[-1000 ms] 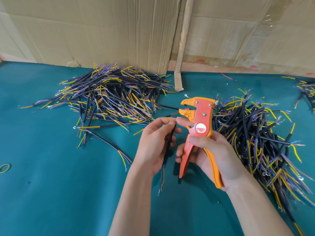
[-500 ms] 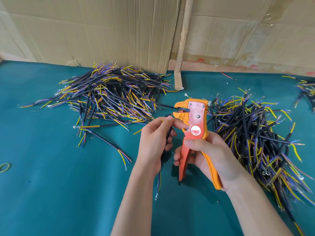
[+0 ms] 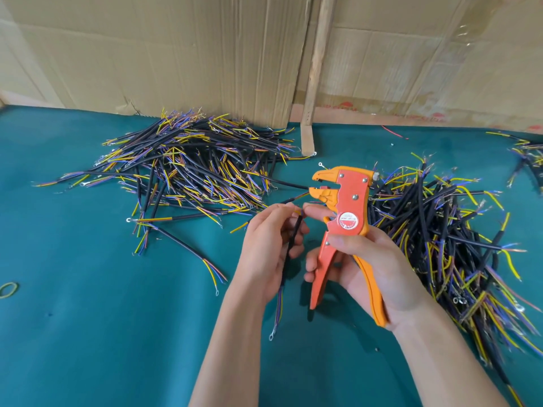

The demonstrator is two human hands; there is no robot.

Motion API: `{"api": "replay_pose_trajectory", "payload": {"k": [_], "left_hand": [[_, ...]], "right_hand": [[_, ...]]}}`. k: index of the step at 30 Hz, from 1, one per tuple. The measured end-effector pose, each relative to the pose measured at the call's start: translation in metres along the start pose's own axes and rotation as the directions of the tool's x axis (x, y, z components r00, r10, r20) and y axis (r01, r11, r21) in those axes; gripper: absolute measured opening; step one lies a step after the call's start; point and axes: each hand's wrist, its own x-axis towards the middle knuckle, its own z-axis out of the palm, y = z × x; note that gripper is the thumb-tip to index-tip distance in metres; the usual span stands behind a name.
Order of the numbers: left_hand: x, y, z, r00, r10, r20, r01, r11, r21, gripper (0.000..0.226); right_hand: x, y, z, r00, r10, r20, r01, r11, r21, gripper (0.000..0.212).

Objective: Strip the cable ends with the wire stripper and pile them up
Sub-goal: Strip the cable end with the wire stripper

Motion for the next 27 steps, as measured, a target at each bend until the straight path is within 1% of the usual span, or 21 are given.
{"api": "replay_pose_trajectory", "payload": {"k": [1, 6, 9, 11, 16, 18, 23, 27], "left_hand": [[-0.0004, 0.0001, -0.0003, 1.0, 0.004, 0.026, -0.004, 1.0, 0.015, 0.016], [-0.0008, -0.0011, -0.0029, 0.992, 0.061, 0.108, -0.07, 0.993, 0.09, 0.024], [-0.001, -0.0019, -0.0018, 0.997, 0.036, 0.07, -0.042, 0.995, 0.085, 0.03], [-0.0004, -0.003, -0.0009, 0.999, 0.028, 0.033, -0.03, 0.998, 0.051, 0.027], [0.0004, -0.0036, 0.0012, 1.0, 0.021, -0.012, -0.021, 1.0, 0.023, 0.023], [0.0003, -0.0033, 0.0014, 1.0, 0.017, -0.013, -0.017, 0.999, 0.03, 0.02], [-0.0015, -0.0009, 0.0029, 1.0, -0.003, -0.002, 0.003, 1.0, 0.01, 0.03], [-0.0023, -0.0012, 0.006, 1.0, -0.024, 0.008, 0.024, 1.0, -0.015, 0.031]], "right_hand": [[-0.0005, -0.001, -0.0008, 1.0, -0.005, -0.008, 0.005, 1.0, 0.01, 0.049], [-0.0016, -0.0041, -0.0043, 1.0, -0.01, -0.013, 0.01, 1.0, 0.017, 0.049], [-0.0014, -0.0037, -0.0043, 0.999, -0.009, 0.034, 0.009, 1.0, -0.01, 0.051], [-0.0012, -0.0033, -0.0038, 0.999, 0.0, 0.052, 0.001, 1.0, -0.02, 0.055], [-0.001, -0.0027, -0.0036, 0.999, 0.012, 0.031, -0.011, 0.998, -0.058, 0.058], [-0.0007, -0.0024, -0.0032, 0.999, 0.018, 0.03, -0.016, 0.998, -0.069, 0.058], [-0.0005, -0.0017, -0.0029, 0.999, 0.026, 0.027, -0.024, 0.997, -0.08, 0.054], [0.0003, -0.0005, 0.0001, 1.0, 0.004, 0.011, -0.004, 0.999, -0.04, 0.05]]}}
